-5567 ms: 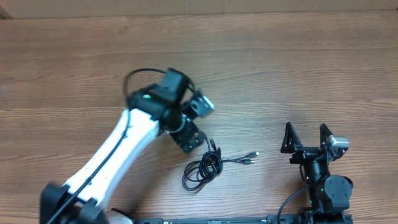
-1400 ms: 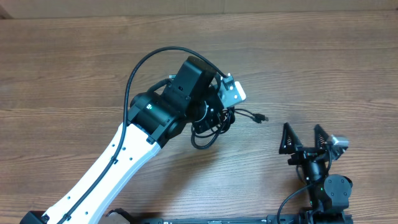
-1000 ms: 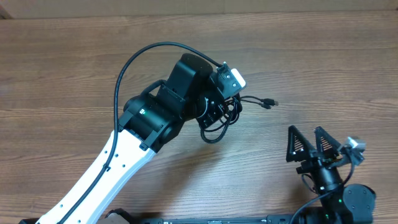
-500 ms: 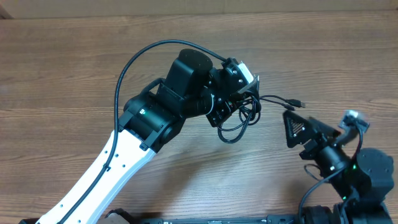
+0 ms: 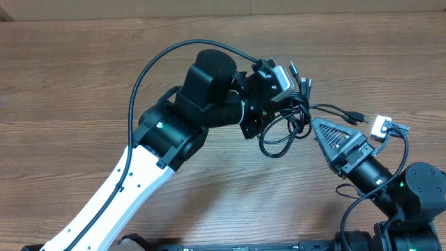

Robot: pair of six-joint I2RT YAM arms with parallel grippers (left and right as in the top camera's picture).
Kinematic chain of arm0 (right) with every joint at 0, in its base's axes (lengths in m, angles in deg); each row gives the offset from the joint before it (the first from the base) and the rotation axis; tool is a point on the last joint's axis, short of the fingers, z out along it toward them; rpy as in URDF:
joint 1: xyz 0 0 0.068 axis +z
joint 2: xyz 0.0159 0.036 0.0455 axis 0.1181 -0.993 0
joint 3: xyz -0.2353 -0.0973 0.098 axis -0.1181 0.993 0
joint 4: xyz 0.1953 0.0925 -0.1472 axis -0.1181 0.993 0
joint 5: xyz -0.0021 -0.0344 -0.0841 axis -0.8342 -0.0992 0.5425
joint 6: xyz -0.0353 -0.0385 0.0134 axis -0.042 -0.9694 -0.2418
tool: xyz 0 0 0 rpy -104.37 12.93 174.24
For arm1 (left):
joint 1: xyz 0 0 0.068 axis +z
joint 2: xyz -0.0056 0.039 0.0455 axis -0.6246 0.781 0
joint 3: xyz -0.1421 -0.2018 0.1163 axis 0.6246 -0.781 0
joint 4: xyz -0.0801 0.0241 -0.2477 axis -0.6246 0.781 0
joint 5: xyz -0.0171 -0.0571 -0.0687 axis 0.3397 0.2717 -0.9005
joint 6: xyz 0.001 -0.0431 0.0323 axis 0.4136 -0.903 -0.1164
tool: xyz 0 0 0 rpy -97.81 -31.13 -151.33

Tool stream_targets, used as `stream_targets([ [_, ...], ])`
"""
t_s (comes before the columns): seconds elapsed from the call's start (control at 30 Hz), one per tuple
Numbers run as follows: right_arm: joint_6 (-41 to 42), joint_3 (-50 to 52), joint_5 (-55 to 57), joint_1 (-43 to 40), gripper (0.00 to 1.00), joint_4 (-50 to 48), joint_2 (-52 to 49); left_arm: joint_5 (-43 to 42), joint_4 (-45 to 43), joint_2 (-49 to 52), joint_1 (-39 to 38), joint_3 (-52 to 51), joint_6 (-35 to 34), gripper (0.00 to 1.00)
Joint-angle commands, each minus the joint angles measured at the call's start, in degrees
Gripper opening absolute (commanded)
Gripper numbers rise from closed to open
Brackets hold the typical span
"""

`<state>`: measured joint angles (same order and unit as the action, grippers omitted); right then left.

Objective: Untangle cables

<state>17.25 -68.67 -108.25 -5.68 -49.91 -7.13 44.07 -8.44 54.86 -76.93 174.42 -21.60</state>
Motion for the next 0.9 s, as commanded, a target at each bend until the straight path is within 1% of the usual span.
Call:
stream_targets([
  [0.0,9.40,-1.66,5.42,-0.22,1.00,-0.26,0.22,-7.19,-1.20,-1.64,-0.37,1.62,-0.98,0.04],
  [0.13,10.67,-1.66,10.73,-0.22,0.99,-0.24,0.22,-12.79,-1.42,-1.64,-0.37,1.62,-0.96,0.04],
  [0.23,10.67,-1.66,12.55,-0.22,0.89,-0.22,0.22,-14.78,-1.40,-1.64,-0.37,1.62,-0.96,0.04],
  [0.27,10.67,-1.64,13.14,-0.22,0.80,-0.22,0.22,-15.45,-1.40,-1.64,-0.37,1.62,-0.96,0.04],
  [0.33,10.64,-1.64,13.14,-0.22,0.56,-0.17,0.22,-15.74,-1.38,-1.64,-0.37,1.62,-0.96,0.04],
  [0.37,10.64,-1.64,13.16,-0.22,0.50,-0.04,0.22,-15.74,-1.38,-1.64,-0.37,1.62,-0.98,0.04],
  [0.4,10.64,-1.64,13.40,-0.22,0.35,0.26,0.22,-15.74,-1.38,-1.64,-0.37,1.62,-0.96,0.04],
  [0.47,10.64,-1.64,14.01,-0.22,0.21,1.18,0.22,-15.72,-1.29,-1.64,-0.37,1.62,-0.96,0.04],
  [0.5,10.64,-1.64,14.16,-0.22,0.16,1.70,0.24,-15.67,-1.16,-1.64,-0.37,1.62,-0.96,0.04],
  [0.53,10.62,-1.64,14.67,-0.22,0.08,2.89,0.24,-15.30,-0.79,-1.64,-0.35,1.62,-0.94,0.04],
  [0.6,10.60,-1.64,15.50,-0.22,0.04,4.20,0.24,-12.90,0.33,-1.62,-0.37,1.62,-0.92,0.04],
  [0.7,9.90,-1.64,18.14,-0.22,0.04,7.17,0.24,-8.87,3.39,-1.62,-0.35,1.62,-0.31,0.04],
  [0.8,6.97,-1.64,21.97,-0.22,0.04,10.95,0.24,-7.91,5.55,-1.62,-0.35,1.62,-0.20,0.04],
  [0.87,6.49,-1.64,26.56,-0.22,0.04,15.34,0.24,-7.91,7.02,-1.64,-0.31,1.62,1.03,0.04],
])
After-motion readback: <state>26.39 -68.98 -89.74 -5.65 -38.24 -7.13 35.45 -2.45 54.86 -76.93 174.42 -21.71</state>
